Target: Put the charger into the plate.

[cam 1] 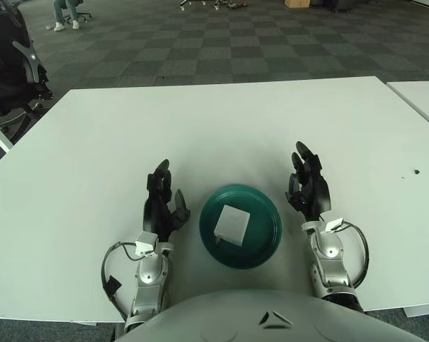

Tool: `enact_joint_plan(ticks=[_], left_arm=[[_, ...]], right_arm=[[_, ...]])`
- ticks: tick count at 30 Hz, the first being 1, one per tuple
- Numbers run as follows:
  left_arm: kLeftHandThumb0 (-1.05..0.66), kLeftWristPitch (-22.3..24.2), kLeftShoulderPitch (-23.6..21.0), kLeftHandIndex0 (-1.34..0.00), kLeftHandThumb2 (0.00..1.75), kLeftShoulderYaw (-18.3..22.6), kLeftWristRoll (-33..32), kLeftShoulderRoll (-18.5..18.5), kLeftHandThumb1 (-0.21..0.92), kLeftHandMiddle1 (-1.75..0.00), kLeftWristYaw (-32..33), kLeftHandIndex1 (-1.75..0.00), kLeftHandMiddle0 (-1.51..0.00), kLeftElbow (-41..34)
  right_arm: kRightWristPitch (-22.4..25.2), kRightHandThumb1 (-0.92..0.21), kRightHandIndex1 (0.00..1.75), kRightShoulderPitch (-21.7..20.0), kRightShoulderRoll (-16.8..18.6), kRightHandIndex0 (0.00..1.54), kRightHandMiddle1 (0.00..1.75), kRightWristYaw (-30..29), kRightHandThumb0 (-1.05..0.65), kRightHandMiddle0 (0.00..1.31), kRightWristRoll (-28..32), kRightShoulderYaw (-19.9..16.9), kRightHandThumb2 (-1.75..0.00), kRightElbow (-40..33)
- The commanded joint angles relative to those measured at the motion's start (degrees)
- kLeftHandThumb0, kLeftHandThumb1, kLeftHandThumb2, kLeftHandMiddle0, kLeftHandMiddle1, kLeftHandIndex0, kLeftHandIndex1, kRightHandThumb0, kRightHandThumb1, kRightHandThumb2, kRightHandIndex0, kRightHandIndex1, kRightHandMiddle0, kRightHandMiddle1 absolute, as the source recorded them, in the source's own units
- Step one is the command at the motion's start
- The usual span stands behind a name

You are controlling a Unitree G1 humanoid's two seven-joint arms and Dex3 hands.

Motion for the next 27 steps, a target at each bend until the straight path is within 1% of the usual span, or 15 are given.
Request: enact_joint_plan(ticks=[1, 6, 9, 10, 12, 17, 22, 27], left_arm=[[-0.89, -1.4, 4.6, 0.0, 1.0, -0.2, 1.6, 0.3, 0.92, 0.0, 0.1, -0.6, -0.2, 12.4], [-0.9, 0.4, 4.6, 0.0, 1.02, -0.4, -0.3, 0.2, 0.92, 0.0, -1.6, -0.49, -0.16, 12.1], [-0.93, 1.7, 4.8, 0.0, 1.04, -0.7, -1.7, 0.1, 0.92, 0.0, -3.1, -0.39, -0.11, 11.9], [-0.93, 1.7, 4.9, 0.0, 1.05, -0.8, -2.1, 0.1, 0.92, 0.0, -3.7, -0.38, -0.11, 12.0], [-0.95, 1.3, 4.8, 0.0, 1.07, -0.9, -2.4, 0.3, 0.92, 0.0, -4.5, -0.29, -0.06, 12.4], [-0.97, -0.1, 4.3, 0.0, 1.08, -1.3, -0.9, 1.0, 0.92, 0.0, -5.1, -0.18, -0.01, 13.9], [-0.98, -1.2, 3.8, 0.0, 1.07, -1.6, 0.0, 1.8, 0.92, 0.0, -6.1, -0.1, 0.0, 14.9], [-0.99, -0.9, 3.5, 0.0, 1.07, -1.3, -0.2, 2.0, 0.92, 0.0, -6.6, -0.05, 0.0, 15.3]], right_arm=[[-2.5, -0.92, 0.0, 8.1, 2.6, 0.09, 0.36, 0.6, -0.82, 0.0, 1.2, 0.5, -0.8, 14.9], [-2.5, -0.92, 0.0, 7.4, 2.3, 0.09, 0.36, 1.6, -0.84, 0.0, 1.6, 0.1, -0.81, 16.5], [-1.1, -0.92, 0.0, 6.7, 0.0, 0.08, 0.34, 3.7, -0.87, 0.0, 0.5, 0.8, -0.83, 17.4], [-0.5, -0.92, 0.0, 6.6, -1.0, 0.08, 0.34, 4.4, -0.88, 0.0, -0.3, 1.3, -0.83, 17.4], [0.2, -0.92, 0.0, 6.2, -2.6, 0.07, 0.31, 5.4, -0.9, 0.0, -1.4, 2.0, -0.85, 17.5], [0.2, -0.92, 0.0, 5.5, -5.0, 0.06, 0.27, 5.5, -0.93, 0.0, -4.0, 3.0, -0.87, 17.9], [-0.2, -0.92, 0.0, 5.1, -5.7, 0.05, 0.24, 5.2, -0.95, 0.0, -4.4, 3.5, -0.89, 18.6], [0.4, -0.92, 0.0, 4.8, -6.2, 0.05, 0.21, 5.5, -0.97, 0.0, -3.6, 4.0, -0.9, 19.0]])
